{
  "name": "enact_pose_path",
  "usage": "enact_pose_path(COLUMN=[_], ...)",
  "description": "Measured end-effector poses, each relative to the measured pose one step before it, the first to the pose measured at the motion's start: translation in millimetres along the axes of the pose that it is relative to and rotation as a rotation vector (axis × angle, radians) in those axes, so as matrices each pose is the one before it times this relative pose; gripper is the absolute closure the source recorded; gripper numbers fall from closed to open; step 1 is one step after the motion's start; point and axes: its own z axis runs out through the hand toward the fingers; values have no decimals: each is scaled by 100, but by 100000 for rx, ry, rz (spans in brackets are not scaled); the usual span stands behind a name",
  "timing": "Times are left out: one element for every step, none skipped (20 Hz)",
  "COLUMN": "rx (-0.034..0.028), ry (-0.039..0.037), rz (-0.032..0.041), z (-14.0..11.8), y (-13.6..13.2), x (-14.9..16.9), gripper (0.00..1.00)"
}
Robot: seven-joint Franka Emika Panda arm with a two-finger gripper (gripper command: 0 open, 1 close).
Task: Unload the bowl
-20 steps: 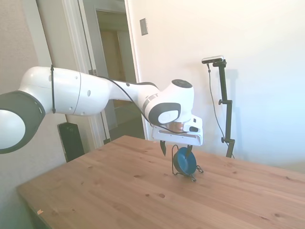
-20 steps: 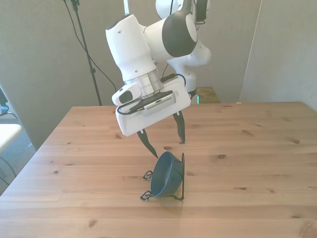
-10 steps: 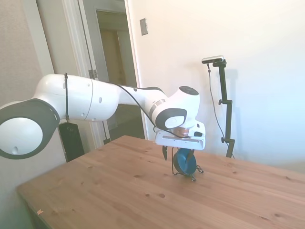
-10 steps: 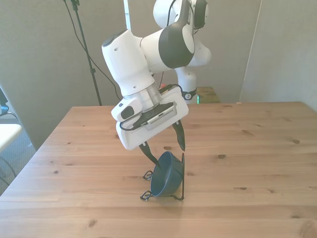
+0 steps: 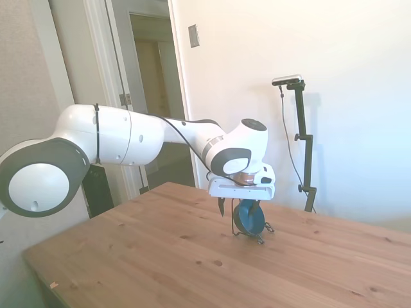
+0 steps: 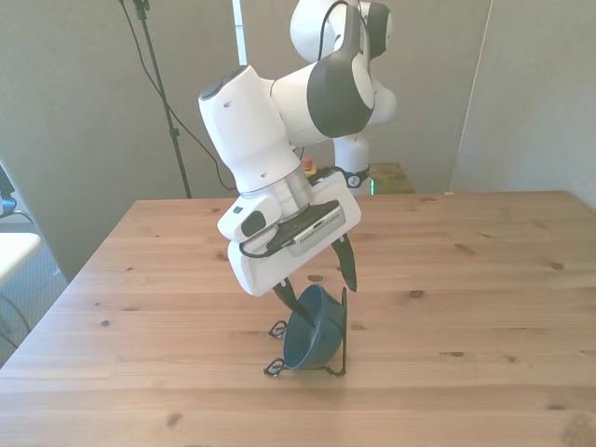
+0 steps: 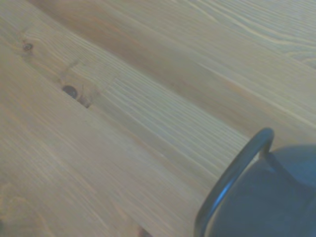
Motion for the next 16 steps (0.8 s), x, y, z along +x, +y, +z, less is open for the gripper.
enact_pose_path(rx=[69, 50, 32, 12, -3, 2, 37, 35, 107, 218, 265, 232, 411, 519, 479, 501], ry=[61, 13, -9, -9, 19, 45, -2, -5, -120, -357, -500, -264, -350, -524, -236, -424], rz=[-783, -437, -182, -118, -103, -106, -45, -2, -8, -96, -96, -27, -133, -161, -135, -59], z=[-38, -7, 8, 7, -13, -36, -49, -45, -59, -55, -52, -81, -70, -50, -56, -64], y=[-93, -59, -31, -5, 27, 40, 52, 80, 103, 136, 167, 192, 203, 166, 131, 125], x=[8, 5, 3, 0, -3, -5, -15, -17, -38, -71, -95, -74, -86, -94, -59, -69], gripper=[100, 100, 100, 100, 100, 100, 100, 100, 100, 100, 100, 100, 100, 100, 100, 100])
